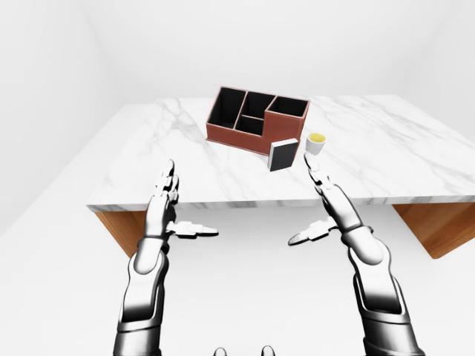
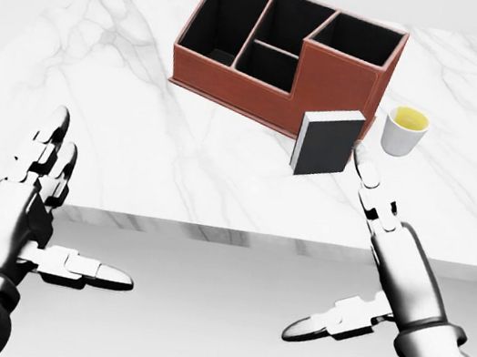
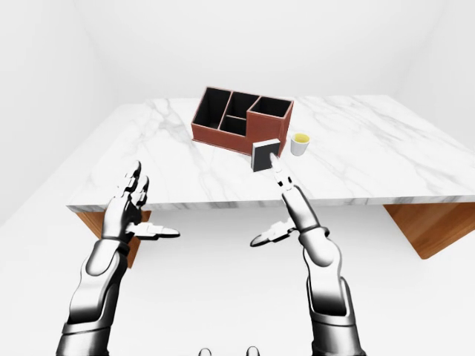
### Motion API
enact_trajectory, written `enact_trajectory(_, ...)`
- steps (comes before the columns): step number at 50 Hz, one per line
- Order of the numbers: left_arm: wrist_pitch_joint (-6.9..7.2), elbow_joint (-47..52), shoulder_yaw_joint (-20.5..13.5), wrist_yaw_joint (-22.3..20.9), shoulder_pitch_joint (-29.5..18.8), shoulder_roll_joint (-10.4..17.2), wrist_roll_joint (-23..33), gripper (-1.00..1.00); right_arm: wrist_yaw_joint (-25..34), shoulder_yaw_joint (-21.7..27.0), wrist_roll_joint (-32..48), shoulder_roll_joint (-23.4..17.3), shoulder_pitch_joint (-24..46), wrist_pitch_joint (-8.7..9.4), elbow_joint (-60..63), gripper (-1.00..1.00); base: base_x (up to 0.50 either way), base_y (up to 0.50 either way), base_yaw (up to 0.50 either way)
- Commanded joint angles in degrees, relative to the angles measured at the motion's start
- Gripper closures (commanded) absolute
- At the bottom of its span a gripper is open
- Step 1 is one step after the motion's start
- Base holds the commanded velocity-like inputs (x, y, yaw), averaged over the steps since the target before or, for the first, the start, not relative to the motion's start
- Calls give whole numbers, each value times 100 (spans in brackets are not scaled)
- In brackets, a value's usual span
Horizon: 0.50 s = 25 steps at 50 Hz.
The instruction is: Pick up the book and place it in the right compartment of the caddy.
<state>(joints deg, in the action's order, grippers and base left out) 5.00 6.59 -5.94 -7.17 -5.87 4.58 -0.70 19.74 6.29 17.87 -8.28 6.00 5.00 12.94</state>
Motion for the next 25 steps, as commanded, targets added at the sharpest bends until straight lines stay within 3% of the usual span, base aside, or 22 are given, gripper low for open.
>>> enact_trajectory(1, 0, 223, -127, -144, -363, 134, -57, -100, 1094, 194, 627, -434, 646, 0, 684, -100, 0, 0, 0)
enact_trajectory(7, 0, 1, -76, -146, -434, 122, -13, -100, 1955, 238, 1139, -740, 1029, 0, 898, -100, 0, 0, 0)
enact_trajectory(25, 0, 356, -103, -181, -516, 162, -63, -100, 2026, 498, 2196, -1394, 2125, 0, 517, -100, 0, 0, 0)
